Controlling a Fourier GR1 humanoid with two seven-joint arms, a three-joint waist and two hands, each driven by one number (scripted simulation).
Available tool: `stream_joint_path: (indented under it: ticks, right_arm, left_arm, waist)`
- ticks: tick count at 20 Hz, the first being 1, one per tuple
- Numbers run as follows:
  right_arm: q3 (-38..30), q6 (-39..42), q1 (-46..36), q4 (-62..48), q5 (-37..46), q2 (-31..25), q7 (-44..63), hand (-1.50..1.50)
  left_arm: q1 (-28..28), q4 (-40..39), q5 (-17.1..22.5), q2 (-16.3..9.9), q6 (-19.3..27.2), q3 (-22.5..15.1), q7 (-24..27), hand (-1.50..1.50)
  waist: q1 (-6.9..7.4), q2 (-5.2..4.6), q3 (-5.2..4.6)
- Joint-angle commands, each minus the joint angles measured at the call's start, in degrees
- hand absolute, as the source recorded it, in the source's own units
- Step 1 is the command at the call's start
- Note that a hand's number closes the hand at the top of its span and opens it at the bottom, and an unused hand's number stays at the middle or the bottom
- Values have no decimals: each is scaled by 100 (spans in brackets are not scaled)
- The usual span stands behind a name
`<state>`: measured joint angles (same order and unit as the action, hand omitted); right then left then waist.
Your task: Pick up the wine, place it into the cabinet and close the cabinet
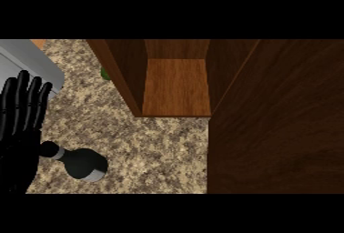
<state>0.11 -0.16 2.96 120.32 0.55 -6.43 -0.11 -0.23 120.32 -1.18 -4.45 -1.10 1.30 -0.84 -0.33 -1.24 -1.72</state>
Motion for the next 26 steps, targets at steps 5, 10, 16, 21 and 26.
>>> stream_joint_path:
  ticks: [5, 10, 16, 21, 26]
  right_arm:
    - [380, -48, 423, 682, 164, 185, 111, -150]
    - [994, 682, 678, 1175, -692, 16, 788, -150]
    - [685, 597, 514, 1980, -1061, -213, 1776, -150]
    - [1071, 329, 409, 2040, -788, 40, 1996, -150]
    - [1041, 242, 117, 2045, -704, 21, 2247, -150]
  left_arm:
    - [178, 325, 1304, -427, -1342, -269, 74, -150]
    - [890, 976, 2918, -118, -1408, -872, -1309, -150]
    - [1040, 2334, 3380, -286, -730, -970, -2416, -150]
    - [1170, 2807, 3222, -217, -481, -1268, -2771, -150]
    - [900, 2883, 2869, -99, -136, -1624, -2931, -150]
  waist:
    - [-4, 148, 167]
    - [63, 181, 169]
    - [43, 138, 174]
    - [96, 146, 172]
    - [99, 149, 174]
